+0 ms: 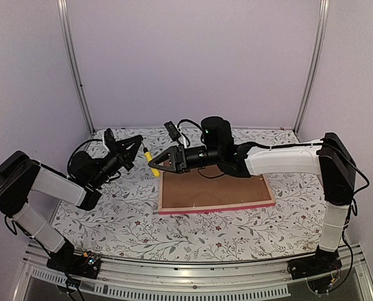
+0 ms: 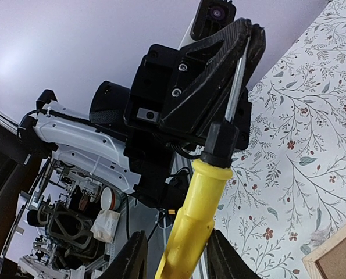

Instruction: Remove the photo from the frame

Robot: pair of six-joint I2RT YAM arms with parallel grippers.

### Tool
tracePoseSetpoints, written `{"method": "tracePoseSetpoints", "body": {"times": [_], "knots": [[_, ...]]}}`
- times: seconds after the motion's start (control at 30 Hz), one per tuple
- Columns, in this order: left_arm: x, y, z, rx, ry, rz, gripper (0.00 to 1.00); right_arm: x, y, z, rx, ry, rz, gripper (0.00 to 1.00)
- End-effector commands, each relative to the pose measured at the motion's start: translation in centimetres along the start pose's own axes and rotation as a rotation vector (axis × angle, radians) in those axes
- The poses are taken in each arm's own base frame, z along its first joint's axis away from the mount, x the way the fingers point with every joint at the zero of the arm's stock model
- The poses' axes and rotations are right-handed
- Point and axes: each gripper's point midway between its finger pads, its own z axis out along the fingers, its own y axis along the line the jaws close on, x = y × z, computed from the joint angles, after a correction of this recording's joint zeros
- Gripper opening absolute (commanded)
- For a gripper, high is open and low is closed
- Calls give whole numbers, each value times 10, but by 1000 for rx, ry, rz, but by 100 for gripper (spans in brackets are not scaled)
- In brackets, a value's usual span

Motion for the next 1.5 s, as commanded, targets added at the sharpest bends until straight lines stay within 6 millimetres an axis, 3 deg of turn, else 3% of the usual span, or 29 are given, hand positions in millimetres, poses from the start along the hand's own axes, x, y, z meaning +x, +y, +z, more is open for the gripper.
{"method": "tracePoseSetpoints", "body": {"times": [0.0,0.2,0.4,0.9,1.07,1.13,1.3,1.47], "knots": [[7,-25,6,101,31,28,0,3,-1,3,-9,28,3,33],[9,-26,6,112,42,31,0,6,-2,2,1,39,27,13],[10,-27,7,117,50,33,0,5,-3,0,22,35,38,0],[13,-26,5,128,63,23,2,5,-7,-2,54,34,52,0],[12,-14,-4,78,94,38,45,8,-15,-11,100,51,47,0],[11,-8,-11,46,117,61,55,7,-19,-19,121,56,34,0],[14,15,-23,-61,261,126,67,14,-28,-39,194,106,-2,0],[23,33,-22,-154,455,206,68,35,-36,-59,239,212,-21,0]]}}
